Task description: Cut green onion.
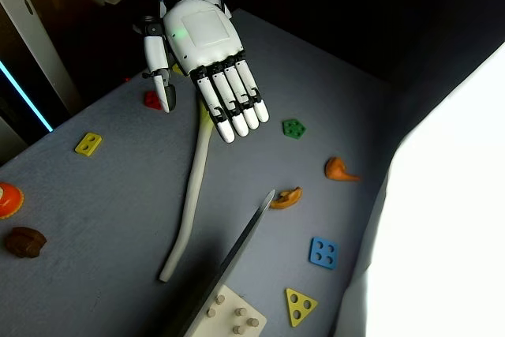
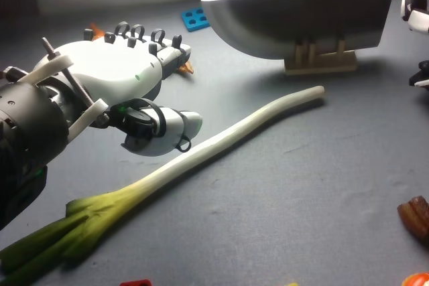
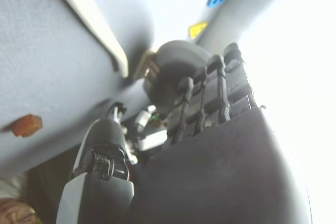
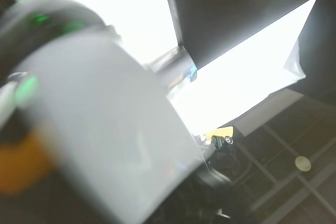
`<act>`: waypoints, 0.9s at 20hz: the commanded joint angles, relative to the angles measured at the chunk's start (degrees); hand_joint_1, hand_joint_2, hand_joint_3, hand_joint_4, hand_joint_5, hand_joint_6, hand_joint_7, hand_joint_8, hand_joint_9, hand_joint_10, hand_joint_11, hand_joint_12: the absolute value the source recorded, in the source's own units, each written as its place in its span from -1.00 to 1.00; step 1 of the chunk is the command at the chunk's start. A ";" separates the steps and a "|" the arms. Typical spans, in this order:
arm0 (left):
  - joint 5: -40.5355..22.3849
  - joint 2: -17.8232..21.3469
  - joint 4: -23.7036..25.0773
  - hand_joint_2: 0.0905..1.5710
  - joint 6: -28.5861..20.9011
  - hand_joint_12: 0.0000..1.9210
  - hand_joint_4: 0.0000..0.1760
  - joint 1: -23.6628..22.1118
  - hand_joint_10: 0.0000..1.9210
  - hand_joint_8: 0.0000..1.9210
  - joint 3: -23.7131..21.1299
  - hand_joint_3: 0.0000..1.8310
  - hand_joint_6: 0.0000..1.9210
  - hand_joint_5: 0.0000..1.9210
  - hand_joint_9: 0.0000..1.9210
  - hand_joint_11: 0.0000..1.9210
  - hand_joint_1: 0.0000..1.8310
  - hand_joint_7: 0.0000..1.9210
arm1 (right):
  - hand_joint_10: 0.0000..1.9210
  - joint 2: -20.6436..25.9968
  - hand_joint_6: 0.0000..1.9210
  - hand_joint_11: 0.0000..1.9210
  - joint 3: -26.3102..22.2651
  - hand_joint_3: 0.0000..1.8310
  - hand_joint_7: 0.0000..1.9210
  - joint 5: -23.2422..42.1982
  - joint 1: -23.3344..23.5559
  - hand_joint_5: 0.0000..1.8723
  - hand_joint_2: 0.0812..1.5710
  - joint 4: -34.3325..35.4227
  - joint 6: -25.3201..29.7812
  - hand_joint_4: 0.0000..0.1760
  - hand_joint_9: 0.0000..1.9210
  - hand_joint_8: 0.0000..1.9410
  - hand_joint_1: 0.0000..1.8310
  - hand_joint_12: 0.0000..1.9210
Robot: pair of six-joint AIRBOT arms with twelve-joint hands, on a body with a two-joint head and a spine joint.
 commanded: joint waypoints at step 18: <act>1.45 0.27 4.20 0.71 0.00 -0.90 -1.00 -0.76 -1.00 -1.00 -0.05 -1.00 -1.00 -0.88 -0.93 -1.00 -0.81 -0.89 | -1.00 3.19 -1.00 -1.00 0.78 -1.00 -1.00 5.64 -2.00 -1.00 0.06 -2.46 -0.08 -0.72 -1.00 -1.00 -0.13 -1.00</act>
